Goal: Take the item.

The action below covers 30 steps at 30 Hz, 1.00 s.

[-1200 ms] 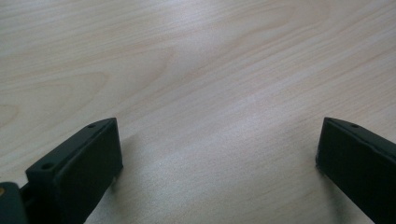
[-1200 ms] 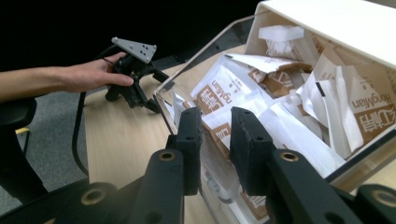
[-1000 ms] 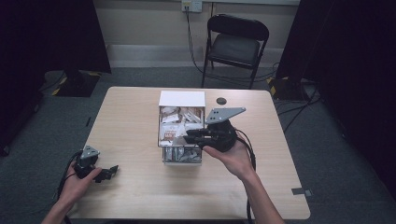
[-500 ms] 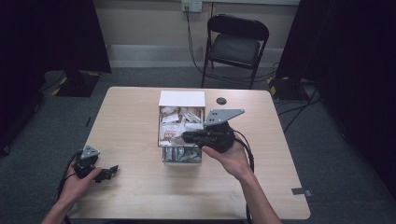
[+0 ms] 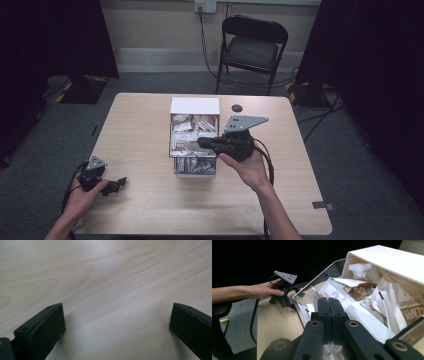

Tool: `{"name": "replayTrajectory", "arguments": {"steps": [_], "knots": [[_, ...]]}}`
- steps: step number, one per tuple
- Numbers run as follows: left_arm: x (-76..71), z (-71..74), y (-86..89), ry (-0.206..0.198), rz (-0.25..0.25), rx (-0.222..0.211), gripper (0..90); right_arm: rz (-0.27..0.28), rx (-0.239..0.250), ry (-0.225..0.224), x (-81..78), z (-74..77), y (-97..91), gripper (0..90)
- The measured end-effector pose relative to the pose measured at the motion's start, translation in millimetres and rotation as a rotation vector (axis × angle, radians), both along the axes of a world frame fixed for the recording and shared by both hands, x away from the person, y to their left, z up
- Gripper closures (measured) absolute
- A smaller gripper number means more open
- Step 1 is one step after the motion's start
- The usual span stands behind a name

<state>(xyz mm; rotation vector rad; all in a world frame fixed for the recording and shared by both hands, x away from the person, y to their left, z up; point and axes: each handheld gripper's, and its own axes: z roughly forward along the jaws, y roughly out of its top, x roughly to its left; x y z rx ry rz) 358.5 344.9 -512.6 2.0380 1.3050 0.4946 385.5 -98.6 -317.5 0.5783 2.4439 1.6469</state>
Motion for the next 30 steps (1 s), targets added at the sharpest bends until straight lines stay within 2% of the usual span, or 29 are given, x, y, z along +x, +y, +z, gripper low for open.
{"name": "replayTrajectory", "arguments": {"steps": [10, 21, 30], "knots": [[0.0, 0.0, 0.0, 0.0, 0.0, 0.0, 0.0, -0.032, 0.037, 0.006, 1.4, 1.7, -3.1, 89.1], [0.0, 0.0, 0.0, 0.0, 0.0, 0.0, 0.0, -0.064, 0.089, -0.003, 0.6, 7.7, -12.2, 89.2], [0.0, 0.0, 0.0, 0.0, 0.0, 0.0, 0.0, -0.086, 0.111, -0.016, -0.9, 13.6, -19.6, 89.2]]}}
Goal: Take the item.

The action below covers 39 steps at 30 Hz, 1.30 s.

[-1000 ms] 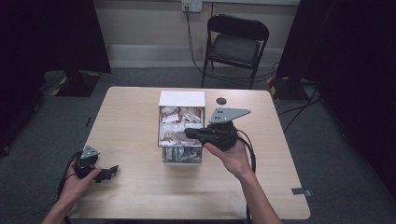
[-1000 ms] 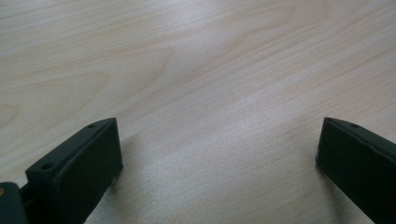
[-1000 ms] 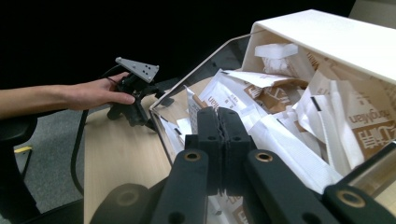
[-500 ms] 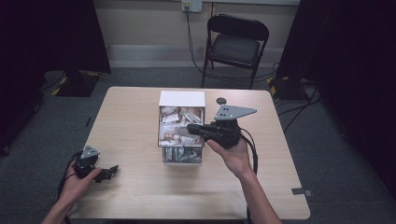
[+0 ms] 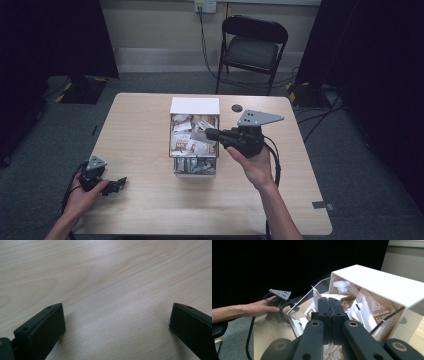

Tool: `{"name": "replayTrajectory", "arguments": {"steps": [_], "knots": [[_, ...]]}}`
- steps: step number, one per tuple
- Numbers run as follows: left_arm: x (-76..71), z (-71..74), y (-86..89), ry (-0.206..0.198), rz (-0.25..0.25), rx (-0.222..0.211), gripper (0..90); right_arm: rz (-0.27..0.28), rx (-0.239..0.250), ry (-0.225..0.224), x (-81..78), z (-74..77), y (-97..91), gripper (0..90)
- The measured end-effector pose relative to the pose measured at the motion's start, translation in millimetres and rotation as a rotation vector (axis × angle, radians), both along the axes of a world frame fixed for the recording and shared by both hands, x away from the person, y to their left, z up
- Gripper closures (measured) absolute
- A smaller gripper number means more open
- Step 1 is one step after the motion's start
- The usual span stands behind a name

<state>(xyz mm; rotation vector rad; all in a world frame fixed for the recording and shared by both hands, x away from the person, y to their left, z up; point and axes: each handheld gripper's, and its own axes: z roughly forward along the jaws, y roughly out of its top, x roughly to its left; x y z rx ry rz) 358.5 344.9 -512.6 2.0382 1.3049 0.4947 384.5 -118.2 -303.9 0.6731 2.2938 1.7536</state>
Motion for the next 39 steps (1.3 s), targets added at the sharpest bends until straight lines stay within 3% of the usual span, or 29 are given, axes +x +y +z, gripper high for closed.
{"name": "replayTrajectory", "arguments": {"steps": [29, 39], "knots": [[0.0, 0.0, 0.0, 0.0, 0.0, 0.0, 0.0, -0.087, 0.062, -0.049, -8.0, 22.1, -41.2, 89.7], [0.0, 0.0, 0.0, 0.0, 0.0, 0.0, 0.0, -0.123, 0.064, -0.056, -10.7, 24.8, -56.5, 89.7]]}}
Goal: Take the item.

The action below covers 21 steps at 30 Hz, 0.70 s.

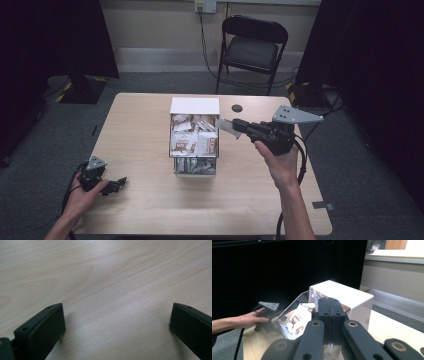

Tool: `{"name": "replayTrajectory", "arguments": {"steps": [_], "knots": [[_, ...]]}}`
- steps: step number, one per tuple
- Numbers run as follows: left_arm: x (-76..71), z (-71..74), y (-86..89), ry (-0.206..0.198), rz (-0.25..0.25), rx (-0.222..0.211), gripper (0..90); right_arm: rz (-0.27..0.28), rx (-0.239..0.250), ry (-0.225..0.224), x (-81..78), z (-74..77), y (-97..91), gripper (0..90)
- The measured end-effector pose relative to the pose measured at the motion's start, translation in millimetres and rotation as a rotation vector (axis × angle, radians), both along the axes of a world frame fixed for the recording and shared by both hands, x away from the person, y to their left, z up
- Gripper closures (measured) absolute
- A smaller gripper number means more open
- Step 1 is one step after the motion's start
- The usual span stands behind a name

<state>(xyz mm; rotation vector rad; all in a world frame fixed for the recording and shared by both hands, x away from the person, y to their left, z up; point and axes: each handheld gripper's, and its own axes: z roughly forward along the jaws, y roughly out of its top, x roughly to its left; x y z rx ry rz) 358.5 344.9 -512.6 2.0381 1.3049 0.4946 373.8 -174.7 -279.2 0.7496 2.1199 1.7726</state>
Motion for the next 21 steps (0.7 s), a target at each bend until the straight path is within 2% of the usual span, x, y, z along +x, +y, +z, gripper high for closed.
{"name": "replayTrajectory", "arguments": {"steps": [9, 15, 21], "knots": [[0.0, -0.1, -0.2, -0.002, 0.002, -0.002, 0.0, -0.041, 0.001, 0.002, -1.7, 0.9, -16.3, 89.7], [0.0, -0.1, -0.2, -0.001, 0.002, -0.002, 0.0, -0.073, -0.021, 0.007, -2.9, 1.6, -29.5, 89.8], [0.0, -0.1, -0.2, -0.002, 0.002, -0.002, 0.0, -0.085, -0.034, 0.019, -2.5, -9.1, -34.0, 89.8]]}}
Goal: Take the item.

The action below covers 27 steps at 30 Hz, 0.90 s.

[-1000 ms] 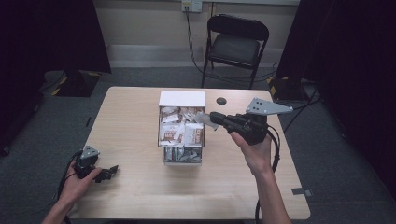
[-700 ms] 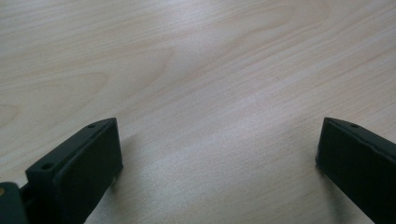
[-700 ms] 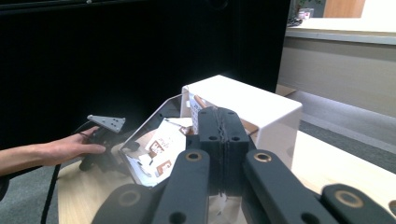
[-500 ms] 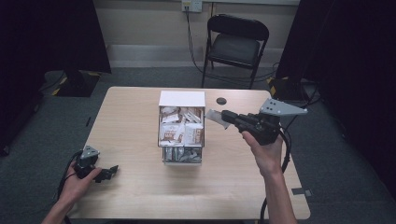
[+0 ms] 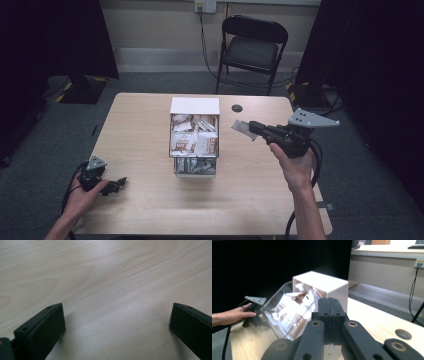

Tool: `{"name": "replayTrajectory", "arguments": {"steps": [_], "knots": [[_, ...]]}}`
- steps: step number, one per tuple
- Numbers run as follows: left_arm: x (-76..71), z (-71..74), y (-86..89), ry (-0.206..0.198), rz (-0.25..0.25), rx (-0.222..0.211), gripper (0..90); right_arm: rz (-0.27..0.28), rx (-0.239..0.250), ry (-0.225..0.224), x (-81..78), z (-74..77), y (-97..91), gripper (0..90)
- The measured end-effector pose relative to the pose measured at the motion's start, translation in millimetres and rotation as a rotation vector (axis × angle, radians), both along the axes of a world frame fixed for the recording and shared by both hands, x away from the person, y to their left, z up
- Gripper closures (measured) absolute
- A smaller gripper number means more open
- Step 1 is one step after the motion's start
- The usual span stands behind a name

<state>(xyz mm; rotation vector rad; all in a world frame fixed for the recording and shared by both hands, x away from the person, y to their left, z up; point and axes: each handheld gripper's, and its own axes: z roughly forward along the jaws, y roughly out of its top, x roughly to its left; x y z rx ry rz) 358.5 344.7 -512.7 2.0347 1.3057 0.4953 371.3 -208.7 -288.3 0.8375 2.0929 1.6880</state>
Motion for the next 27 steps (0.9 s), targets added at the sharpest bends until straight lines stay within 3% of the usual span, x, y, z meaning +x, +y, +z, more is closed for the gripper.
{"name": "replayTrajectory", "arguments": {"steps": [5, 14, 22, 27], "knots": [[0.0, 0.0, 0.0, 0.0, 0.0, 0.0, 0.0, -0.025, -0.035, 0.033, 4.9, -14.1, -4.3, 89.7], [0.0, 0.0, 0.0, 0.0, 0.0, 0.0, 0.0, -0.056, -0.054, 0.084, 15.1, -35.4, -12.9, 89.7], [0.0, 0.0, 0.0, 0.0, 0.0, 0.0, 0.0, -0.067, -0.079, 0.133, 24.7, -56.3, -13.1, 89.8], [0.0, 0.0, 0.0, 0.0, 0.0, 0.0, 0.0, -0.07, -0.122, 0.168, 29.5, -72.6, -9.6, 89.7]]}}
